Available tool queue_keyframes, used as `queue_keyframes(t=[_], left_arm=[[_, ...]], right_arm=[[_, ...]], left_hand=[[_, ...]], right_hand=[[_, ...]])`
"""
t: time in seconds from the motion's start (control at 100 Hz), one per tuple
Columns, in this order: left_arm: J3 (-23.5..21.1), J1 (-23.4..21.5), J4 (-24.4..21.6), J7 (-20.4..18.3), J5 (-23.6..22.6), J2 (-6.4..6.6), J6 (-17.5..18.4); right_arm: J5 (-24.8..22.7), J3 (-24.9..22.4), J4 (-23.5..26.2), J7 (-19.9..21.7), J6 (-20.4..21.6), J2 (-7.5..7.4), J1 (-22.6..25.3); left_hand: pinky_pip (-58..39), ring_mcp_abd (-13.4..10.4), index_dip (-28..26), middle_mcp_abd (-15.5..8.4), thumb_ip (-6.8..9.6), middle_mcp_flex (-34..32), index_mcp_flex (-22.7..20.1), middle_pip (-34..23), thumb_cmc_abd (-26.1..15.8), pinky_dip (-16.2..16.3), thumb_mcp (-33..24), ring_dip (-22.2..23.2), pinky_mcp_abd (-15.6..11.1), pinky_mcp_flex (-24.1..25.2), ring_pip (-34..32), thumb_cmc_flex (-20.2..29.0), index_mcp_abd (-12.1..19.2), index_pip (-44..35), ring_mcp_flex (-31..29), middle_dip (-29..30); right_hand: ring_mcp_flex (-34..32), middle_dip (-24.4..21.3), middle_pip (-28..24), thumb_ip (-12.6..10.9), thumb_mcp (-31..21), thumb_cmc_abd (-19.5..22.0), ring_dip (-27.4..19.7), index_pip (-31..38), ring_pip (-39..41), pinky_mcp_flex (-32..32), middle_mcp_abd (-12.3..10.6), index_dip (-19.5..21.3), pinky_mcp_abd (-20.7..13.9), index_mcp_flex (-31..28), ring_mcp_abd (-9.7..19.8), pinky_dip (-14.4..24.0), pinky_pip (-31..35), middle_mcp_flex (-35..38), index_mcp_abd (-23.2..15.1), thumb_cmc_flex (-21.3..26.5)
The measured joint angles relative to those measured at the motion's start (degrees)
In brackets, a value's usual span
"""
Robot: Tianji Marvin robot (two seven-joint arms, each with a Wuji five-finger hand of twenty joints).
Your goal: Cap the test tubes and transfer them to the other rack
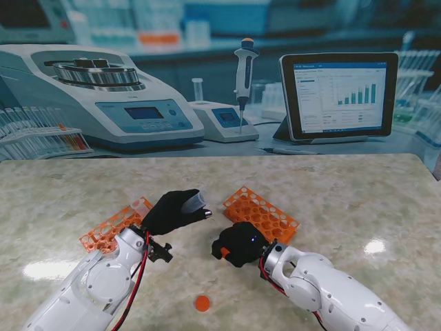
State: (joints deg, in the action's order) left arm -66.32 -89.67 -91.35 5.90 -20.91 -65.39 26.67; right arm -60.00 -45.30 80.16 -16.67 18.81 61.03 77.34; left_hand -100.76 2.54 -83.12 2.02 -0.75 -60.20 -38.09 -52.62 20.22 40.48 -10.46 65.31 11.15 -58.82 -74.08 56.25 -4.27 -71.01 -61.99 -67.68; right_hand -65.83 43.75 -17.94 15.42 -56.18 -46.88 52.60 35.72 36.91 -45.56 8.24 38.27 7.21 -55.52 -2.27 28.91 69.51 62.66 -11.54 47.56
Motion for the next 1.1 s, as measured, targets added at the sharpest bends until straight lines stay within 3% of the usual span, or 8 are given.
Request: queue_keyframes(t=[1.1], left_arm=[[-0.14,-0.07,-0.02,0.15,-0.06,-0.02,0.04]], right_arm=[[-3.76,-10.36,12.23,0.55,-0.6,-0.43,8.54]], left_hand=[[0.0,0.0,0.0,0.0,0.0,0.0,0.0,0.0,-0.01,0.0,0.0,0.0,0.0,0.0,0.01,0.0,0.0,0.0,-0.01,0.0]], right_hand=[[-0.59,-0.02,0.0,0.02,-0.03,0.0,0.0,0.0,0.07,-0.01,0.01,0.63,0.03,-0.49,0.0,-0.57,0.71,0.05,-0.13,0.02]])
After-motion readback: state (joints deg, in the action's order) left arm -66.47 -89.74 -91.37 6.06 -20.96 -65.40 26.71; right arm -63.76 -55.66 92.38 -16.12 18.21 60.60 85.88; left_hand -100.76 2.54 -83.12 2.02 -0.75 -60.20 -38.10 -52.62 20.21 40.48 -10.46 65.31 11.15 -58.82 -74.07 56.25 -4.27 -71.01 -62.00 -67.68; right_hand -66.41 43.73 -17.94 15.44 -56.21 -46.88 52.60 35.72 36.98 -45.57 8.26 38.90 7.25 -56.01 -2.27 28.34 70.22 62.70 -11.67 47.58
